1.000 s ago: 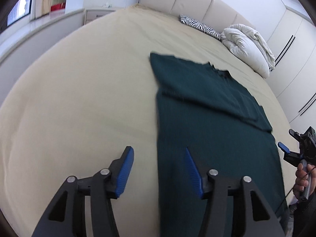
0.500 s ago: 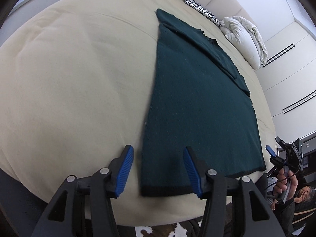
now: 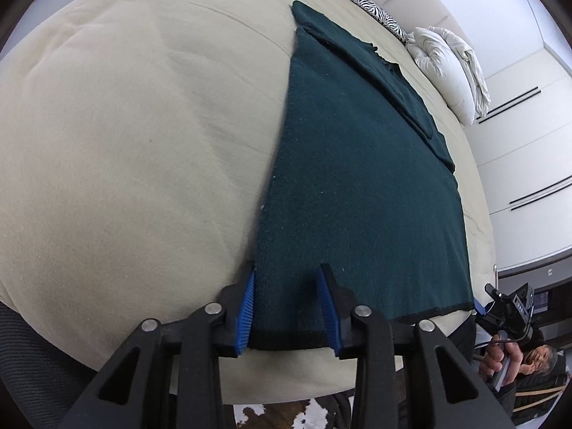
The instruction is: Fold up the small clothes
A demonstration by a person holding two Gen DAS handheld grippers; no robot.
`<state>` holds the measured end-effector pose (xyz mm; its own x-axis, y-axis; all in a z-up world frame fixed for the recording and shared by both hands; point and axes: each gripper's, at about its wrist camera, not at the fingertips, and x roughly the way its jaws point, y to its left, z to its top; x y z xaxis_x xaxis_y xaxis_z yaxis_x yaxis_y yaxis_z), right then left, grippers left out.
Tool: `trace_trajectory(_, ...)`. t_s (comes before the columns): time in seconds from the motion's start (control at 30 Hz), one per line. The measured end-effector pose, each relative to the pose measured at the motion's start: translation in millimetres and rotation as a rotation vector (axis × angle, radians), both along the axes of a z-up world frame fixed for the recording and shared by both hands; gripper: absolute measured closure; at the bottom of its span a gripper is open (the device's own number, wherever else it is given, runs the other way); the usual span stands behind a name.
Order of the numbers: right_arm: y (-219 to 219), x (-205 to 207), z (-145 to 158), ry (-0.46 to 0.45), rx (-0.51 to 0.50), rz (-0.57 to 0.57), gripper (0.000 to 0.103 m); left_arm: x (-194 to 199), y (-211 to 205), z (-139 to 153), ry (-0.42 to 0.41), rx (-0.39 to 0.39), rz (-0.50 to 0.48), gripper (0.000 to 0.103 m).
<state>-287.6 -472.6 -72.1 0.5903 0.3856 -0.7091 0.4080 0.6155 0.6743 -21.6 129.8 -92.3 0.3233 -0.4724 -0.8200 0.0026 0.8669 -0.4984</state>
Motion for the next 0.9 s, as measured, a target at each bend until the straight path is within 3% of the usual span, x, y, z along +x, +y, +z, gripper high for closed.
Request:
trace_trajectory(0.03,3,6,-2,0.010,0.002,0.009,0.039,0,-2,1,0.000,0.011,-0.006,0.072)
trace_trajectory(0.1,7,11,-4,0.027,-0.005,0.017,0.040,0,-4,1,0.008,0.017,-0.016,0.090)
trace_trajectory(0.23,8,16,-6,0.055,0.006,0.019,0.042,-3,-1,0,0.011,-0.007,-0.024,0.095)
trace_trajectory(0.3,7,18,-9,0.079,0.006,0.011,0.050,-3,-1,1,0.006,-0.008,-0.029,0.095)
trace_trajectory(0.37,4,18,-13,0.094,0.026,0.016,0.067,-5,-2,2,0.001,-0.005,-0.040,0.095)
trace_trajectory(0.53,5,18,-19,0.110,0.062,0.041,0.094,-8,-4,8,-0.014,-0.005,-0.056,0.096)
trace_trajectory(0.77,11,24,5,0.027,0.084,0.059,0.097,-15,-1,30,-0.062,-0.059,-0.056,0.096)
trace_trajectory(0.9,11,30,24,-0.044,0.137,0.076,0.097,-15,3,45,-0.094,-0.143,-0.049,0.096)
